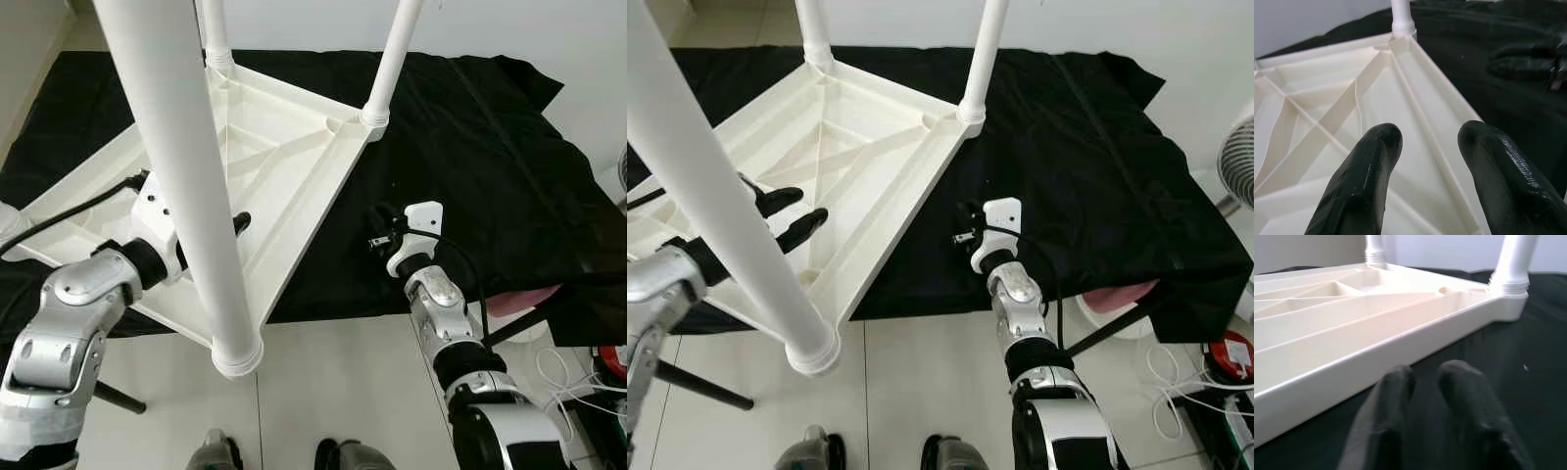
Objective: Building children table
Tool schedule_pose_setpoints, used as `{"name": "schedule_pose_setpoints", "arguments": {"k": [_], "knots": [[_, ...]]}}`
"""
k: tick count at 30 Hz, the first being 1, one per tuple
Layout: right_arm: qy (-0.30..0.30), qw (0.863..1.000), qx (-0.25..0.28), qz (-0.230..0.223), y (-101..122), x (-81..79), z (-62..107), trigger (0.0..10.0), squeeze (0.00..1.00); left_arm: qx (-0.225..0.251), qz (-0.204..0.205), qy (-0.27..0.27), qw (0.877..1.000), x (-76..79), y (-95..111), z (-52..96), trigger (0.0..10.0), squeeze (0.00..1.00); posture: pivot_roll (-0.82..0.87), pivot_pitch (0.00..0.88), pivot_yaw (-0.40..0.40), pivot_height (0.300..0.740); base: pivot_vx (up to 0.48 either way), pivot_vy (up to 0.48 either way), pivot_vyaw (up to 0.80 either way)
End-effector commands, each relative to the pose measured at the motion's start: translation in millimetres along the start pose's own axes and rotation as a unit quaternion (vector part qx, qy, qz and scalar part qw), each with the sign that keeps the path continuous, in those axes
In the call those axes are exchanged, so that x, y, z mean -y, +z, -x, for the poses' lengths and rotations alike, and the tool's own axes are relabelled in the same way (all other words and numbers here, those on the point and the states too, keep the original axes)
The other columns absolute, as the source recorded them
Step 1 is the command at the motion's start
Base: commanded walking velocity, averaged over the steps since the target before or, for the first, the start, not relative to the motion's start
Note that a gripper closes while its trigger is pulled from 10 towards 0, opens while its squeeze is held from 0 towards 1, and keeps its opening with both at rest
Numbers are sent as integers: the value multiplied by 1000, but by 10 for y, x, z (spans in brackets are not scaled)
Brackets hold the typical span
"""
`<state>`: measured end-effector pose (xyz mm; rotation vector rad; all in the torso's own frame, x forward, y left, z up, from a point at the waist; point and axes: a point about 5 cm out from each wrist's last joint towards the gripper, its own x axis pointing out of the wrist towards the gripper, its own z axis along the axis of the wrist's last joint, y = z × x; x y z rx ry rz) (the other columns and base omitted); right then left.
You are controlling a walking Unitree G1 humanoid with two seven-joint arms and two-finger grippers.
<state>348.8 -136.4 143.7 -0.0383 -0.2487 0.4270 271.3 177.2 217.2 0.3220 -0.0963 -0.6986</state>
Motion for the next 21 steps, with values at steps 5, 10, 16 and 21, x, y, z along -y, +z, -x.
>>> {"name": "schedule_pose_setpoints", "arguments": {"k": [5,10,16,21], "knots": [[107,994,-3,2,65,-112,118,10000,1000,-40,1,18,999,-128,-177,139,10000,0,109,111,-57,740,0,0,0],[193,981,-9,11,105,-235,165,10000,1000,-56,10,33,998,-174,-272,203,10000,0,112,109,-61,740,0,0,0],[356,934,-18,18,233,-462,198,10000,1000,-74,35,31,996,-175,-405,269,10000,0,130,90,-72,740,0,0,0],[447,894,-12,18,348,-652,242,10000,0,-90,38,20,995,-147,-487,297,10000,0,143,85,-83,740,0,0,0]]}}
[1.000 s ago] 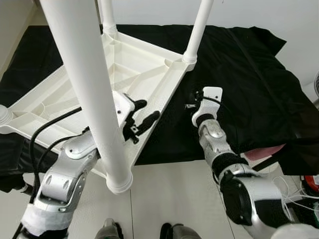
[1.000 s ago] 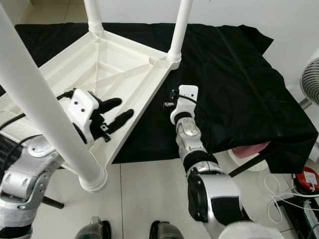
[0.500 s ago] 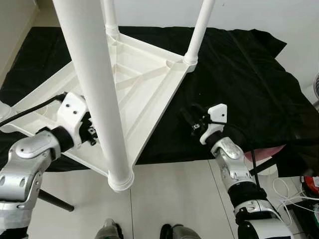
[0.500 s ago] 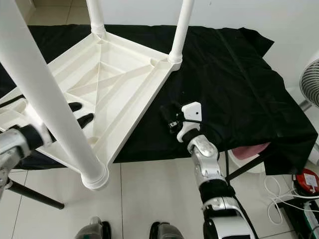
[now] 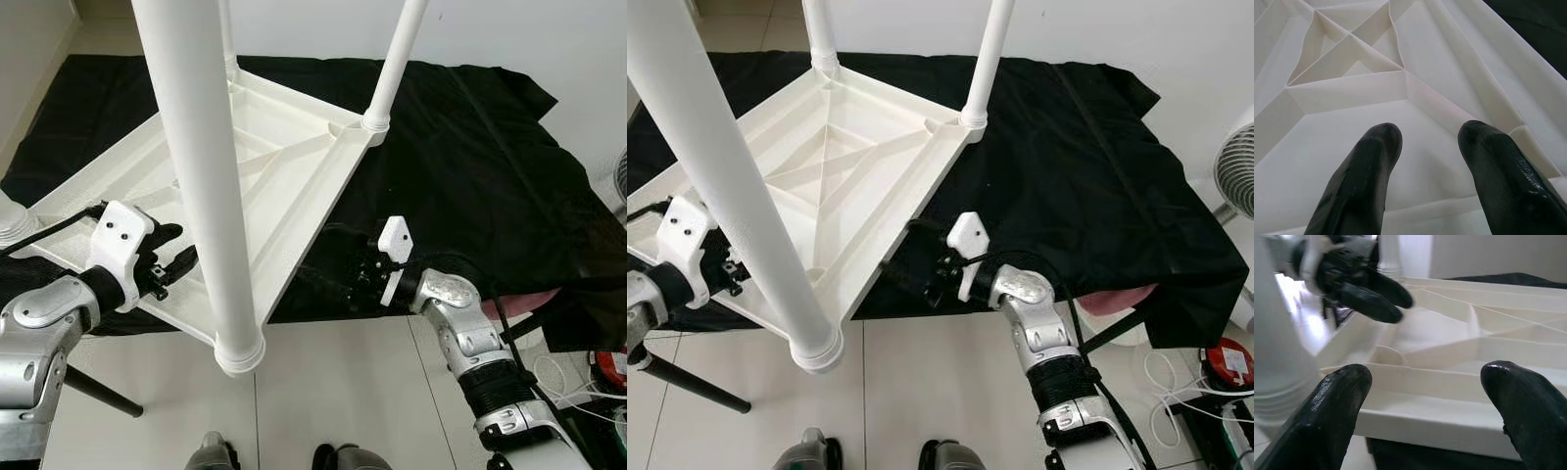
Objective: Building children table
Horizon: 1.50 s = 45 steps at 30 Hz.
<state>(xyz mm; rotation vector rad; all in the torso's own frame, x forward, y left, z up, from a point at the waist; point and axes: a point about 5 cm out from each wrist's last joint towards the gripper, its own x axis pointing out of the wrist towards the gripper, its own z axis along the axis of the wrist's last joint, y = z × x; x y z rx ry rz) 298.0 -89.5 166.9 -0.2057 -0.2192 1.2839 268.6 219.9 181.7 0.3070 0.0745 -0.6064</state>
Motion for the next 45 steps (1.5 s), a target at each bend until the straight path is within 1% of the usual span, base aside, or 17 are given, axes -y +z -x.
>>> {"name": "schedule_pose_setpoints", "arguments": {"k": [1,2,3,4,5,8,10,11,13,18,19,28,30,38,43,44,45], "knots": [[28,1000,0,-8,7,-58,-3,10000,0,-8,1,-13,1000,26,-50,2,10000,0,143,85,-83,740,0,0,0],[28,1000,0,-8,7,-58,-3,10000,0,-8,1,-13,1000,26,-50,2,10000,0,143,85,-83,740,0,0,0],[64,998,1,-20,38,-112,-31,10000,0,-8,0,-14,1000,32,-55,1,10000,0,146,84,-85,740,0,0,0],[64,998,1,-20,38,-112,-31,10000,0,-8,0,-14,1000,32,-55,1,10000,0,146,84,-85,740,0,0,0],[86,996,2,-27,60,-146,-37,10000,0,-8,1,-16,1000,43,-58,-1,10000,0,148,85,-87,740,0,0,0],[104,994,3,-31,75,-172,-38,10000,0,-7,2,-17,1000,52,-61,-2,10000,0,148,84,-87,740,0,0,0],[152,988,-4,-41,99,-235,2,10000,0,-8,2,-21,1000,69,-68,-9,10000,0,145,84,-83,740,0,0,0],[152,988,-4,-41,99,-235,2,10000,0,-8,2,-21,1000,69,-68,-9,10000,0,145,84,-83,740,0,0,0],[189,981,-2,-41,149,-285,29,10000,0,-8,0,-25,1000,74,-72,-20,10000,0,143,84,-80,740,0,0,0],[210,977,3,-41,188,-318,20,10000,0,-8,0,-27,1000,72,-72,-29,10000,0,143,85,-79,740,0,0,0],[230,972,7,-41,221,-367,-31,10000,0,-8,1,-28,1000,74,-72,-33,10000,0,145,83,-78,740,0,0,0],[237,970,25,-57,208,-477,-249,10000,0,-7,2,-28,1000,89,-74,-32,10000,0,156,80,-89,740,0,0,0],[237,969,26,-59,203,-488,-261,10000,0,-7,2,-28,1000,92,-75,-32,10000,0,157,80,-90,740,0,0,0],[205,975,44,-72,165,-583,-428,10000,0,-9,3,-27,1000,102,-90,-22,10000,0,159,72,-97,740,0,0,0],[166,983,44,-70,116,-608,-550,10000,0,-9,2,-28,1000,97,-88,-30,10000,0,160,65,-97,740,0,0,0],[155,984,45,-73,103,-610,-582,9294,0,-9,2,-28,1000,97,-89,-32,10000,0,161,64,-95,740,0,0,0],[155,984,45,-73,103,-610,-582,9294,0,-9,2,-28,1000,97,-89,-32,10000,0,161,64,-95,740,0,0,0]]}}
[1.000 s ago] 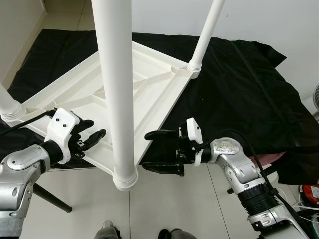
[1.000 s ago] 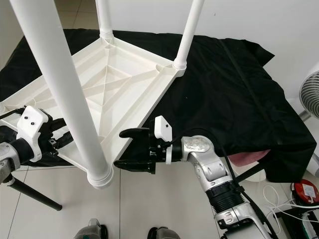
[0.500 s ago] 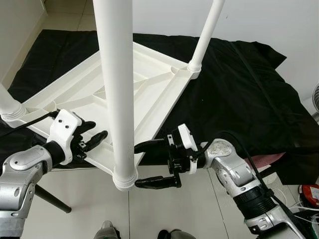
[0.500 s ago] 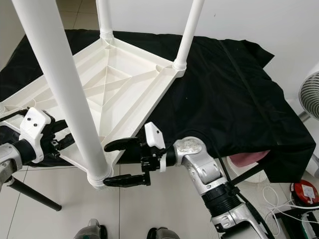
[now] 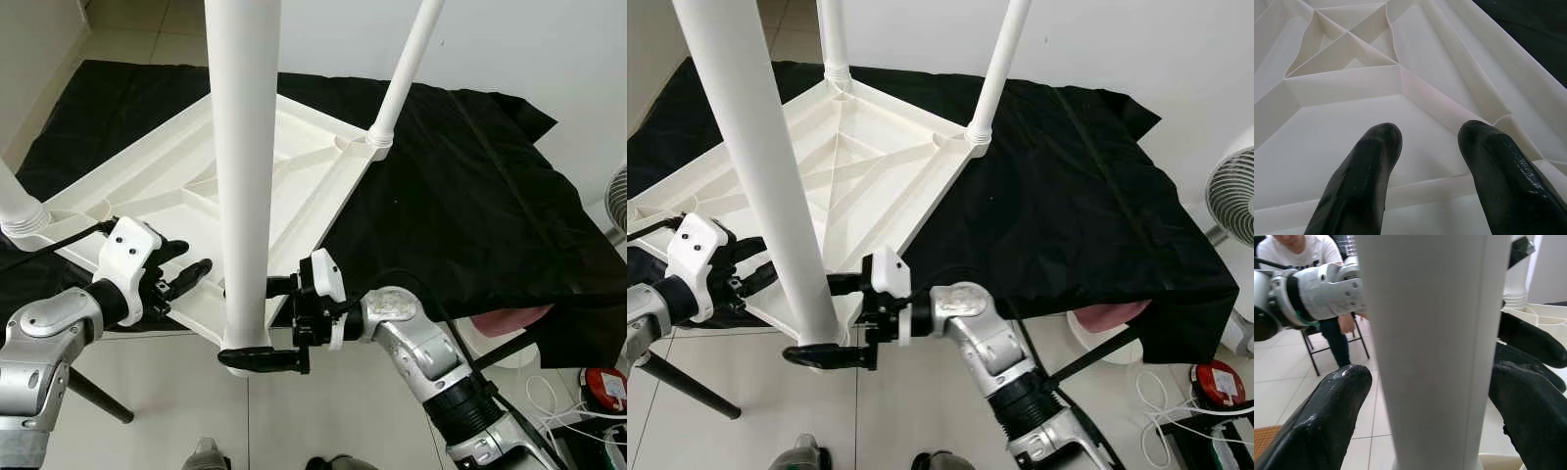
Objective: Building children table
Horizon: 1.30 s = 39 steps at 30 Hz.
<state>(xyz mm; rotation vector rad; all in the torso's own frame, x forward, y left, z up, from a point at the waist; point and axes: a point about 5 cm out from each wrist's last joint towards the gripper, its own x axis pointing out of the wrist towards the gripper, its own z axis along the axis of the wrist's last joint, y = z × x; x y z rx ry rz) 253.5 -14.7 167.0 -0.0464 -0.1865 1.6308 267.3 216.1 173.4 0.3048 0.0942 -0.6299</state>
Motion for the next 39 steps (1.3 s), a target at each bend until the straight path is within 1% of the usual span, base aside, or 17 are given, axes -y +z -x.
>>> {"name": "schedule_pose_setpoints", "arguments": {"k": [1,2,3,5,6,9,10,12,13,14,15,29,31,33,35,38,39], "knots": [[-19,1000,-8,-2,-58,17,3,10000,0,-1,-1,-15,1000,37,-20,-12,10000,0,160,62,-94,740,0,0,0],[-19,1000,-8,-2,-58,17,3,10000,0,-1,-1,-15,1000,37,-20,-12,10000,0,160,62,-94,740,0,0,0],[-49,999,-9,0,-78,59,-20,2824,0,-1,-1,-16,1000,41,-19,-16,10000,0,161,61,-95,740,0,0,0],[-64,998,-9,-7,-99,82,-39,2549,0,-1,-2,-17,1000,43,-19,-19,10000,0,161,59,-93,740,0,0,0],[-82,997,-8,-6,-107,107,-48,0,0,-1,-2,-18,1000,44,-19,-23,10000,0,161,57,-93,740,0,0,0],[-103,995,-6,-2,-101,137,-38,0,0,-1,-2,-18,1000,43,-19,-25,10000,0,161,54,-92,740,0,0,0],[-128,992,-1,-6,-93,179,-19,2392,0,-2,-2,-19,1000,40,-20,-28,10000,0,160,52,-91,740,0,0,0],[-128,992,-1,-6,-93,179,-19,2392,0,-2,-2,-19,1000,40,-20,-28,10000,0,160,52,-91,740,0,0,0],[-141,990,1,-2,-83,198,16,4510,0,-2,-2,-19,1000,39,-20,-30,10000,0,159,49,-91,740,0,0,0],[-141,990,1,-2,-83,198,16,4510,0,-2,-2,-19,1000,39,-20,-30,10000,0,159,49,-91,740,0,0,0],[-151,989,2,0,-74,211,54,10000,0,-2,-3,-20,1000,39,-19,-31,10000,0,156,47,-88,740,0,0,0],[-158,987,-39,14,-43,113,697,10000,0,-3,-10,-32,999,1,4,-82,10000,0,127,56,-64,740,0,0,0],[-169,984,-50,10,-54,128,799,10000,0,-3,-11,-33,999,-1,7,-89,10000,0,120,62,-60,740,0,0,0],[-203,976,-73,7,-81,176,1005,10000,0,-3,-13,-36,999,-4,10,-101,10000,0,114,66,-52,740,0,0,0],[-203,976,-73,7,-81,176,1005,10000,0,-3,-13,-36,999,-4,10,-101,10000,0,114,66,-52,740,0,0,0],[-255,961,-103,9,-141,256,1273,10000,0,-3,-15,-40,999,-14,20,-114,10000,0,109,67,-41,740,0,0,0],[-255,961,-103,9,-141,256,1273,10000,0,-3,-15,-40,999,-14,20,-114,10000,0,109,67,-41,740,0,0,0]]}}
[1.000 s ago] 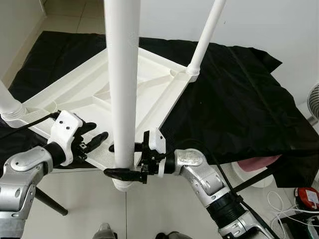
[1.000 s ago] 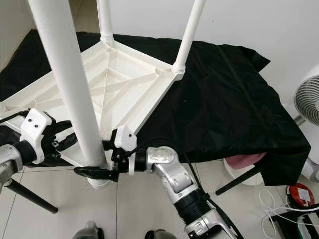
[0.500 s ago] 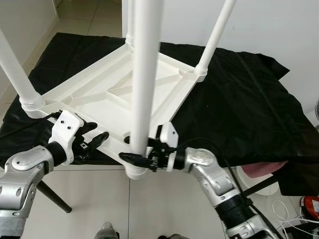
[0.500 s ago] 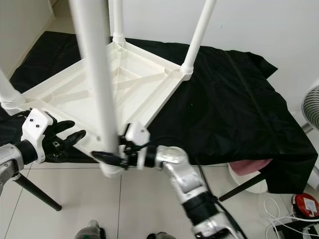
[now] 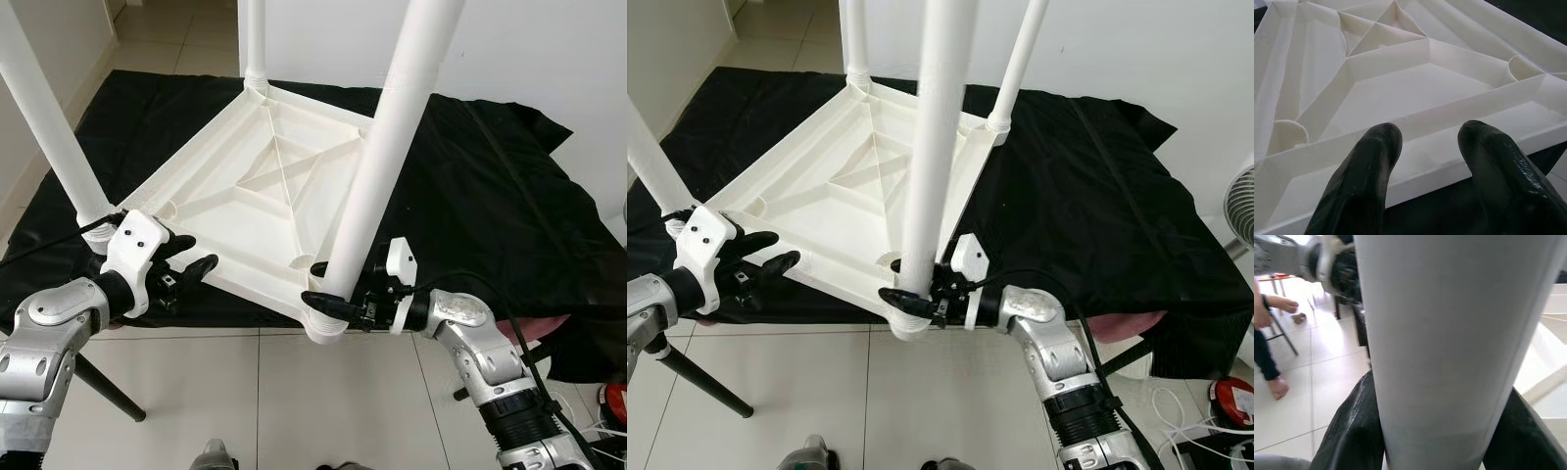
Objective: Building children table
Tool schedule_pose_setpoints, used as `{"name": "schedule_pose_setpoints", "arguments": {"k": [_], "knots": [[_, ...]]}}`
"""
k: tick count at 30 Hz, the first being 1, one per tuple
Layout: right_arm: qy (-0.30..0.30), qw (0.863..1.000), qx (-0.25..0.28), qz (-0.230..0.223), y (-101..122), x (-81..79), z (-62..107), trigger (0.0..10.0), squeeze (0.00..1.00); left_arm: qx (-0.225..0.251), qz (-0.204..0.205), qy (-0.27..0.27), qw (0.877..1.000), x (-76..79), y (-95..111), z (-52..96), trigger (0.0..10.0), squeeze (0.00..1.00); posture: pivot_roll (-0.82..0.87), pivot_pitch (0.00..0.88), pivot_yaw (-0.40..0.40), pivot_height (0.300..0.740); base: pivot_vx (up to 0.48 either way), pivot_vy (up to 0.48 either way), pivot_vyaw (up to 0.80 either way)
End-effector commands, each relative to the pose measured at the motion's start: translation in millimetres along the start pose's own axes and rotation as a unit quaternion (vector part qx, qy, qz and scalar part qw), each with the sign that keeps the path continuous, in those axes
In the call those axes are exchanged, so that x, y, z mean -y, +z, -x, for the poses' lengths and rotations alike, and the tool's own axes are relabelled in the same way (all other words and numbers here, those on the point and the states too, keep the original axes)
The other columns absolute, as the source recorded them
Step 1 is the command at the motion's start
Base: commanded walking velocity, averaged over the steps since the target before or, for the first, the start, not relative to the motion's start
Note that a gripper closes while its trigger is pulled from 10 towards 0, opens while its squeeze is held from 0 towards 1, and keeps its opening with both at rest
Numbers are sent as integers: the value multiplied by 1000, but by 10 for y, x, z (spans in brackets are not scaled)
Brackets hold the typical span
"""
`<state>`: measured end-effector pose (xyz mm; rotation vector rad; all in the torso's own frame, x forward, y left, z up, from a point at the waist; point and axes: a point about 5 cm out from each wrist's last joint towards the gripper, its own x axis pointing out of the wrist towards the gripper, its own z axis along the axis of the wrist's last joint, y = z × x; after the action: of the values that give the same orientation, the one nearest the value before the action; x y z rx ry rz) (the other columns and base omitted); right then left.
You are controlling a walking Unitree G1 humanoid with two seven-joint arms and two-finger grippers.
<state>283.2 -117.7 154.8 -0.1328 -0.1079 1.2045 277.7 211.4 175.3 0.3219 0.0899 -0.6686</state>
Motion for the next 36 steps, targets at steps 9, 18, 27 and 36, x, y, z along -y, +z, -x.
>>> {"name": "schedule_pose_setpoints", "arguments": {"k": [9,18,27,36], "knots": [[-124,991,-42,-6,-169,233,229,10000,0,-1,-6,-41,999,44,26,-51,10000,0,104,73,-34,740,0,0,0],[-196,980,-30,-12,-208,247,144,10000,0,20,7,-88,996,298,87,-181,10000,0,97,77,-35,740,0,0,0],[-314,949,-22,-24,-266,272,-21,10000,0,48,27,-150,987,636,155,-372,10000,0,83,82,-41,740,0,0,0],[-424,903,-44,-46,-337,377,-84,10000,0,69,43,-140,987,734,192,-570,10000,0,57,86,-41,740,0,0,0]]}}
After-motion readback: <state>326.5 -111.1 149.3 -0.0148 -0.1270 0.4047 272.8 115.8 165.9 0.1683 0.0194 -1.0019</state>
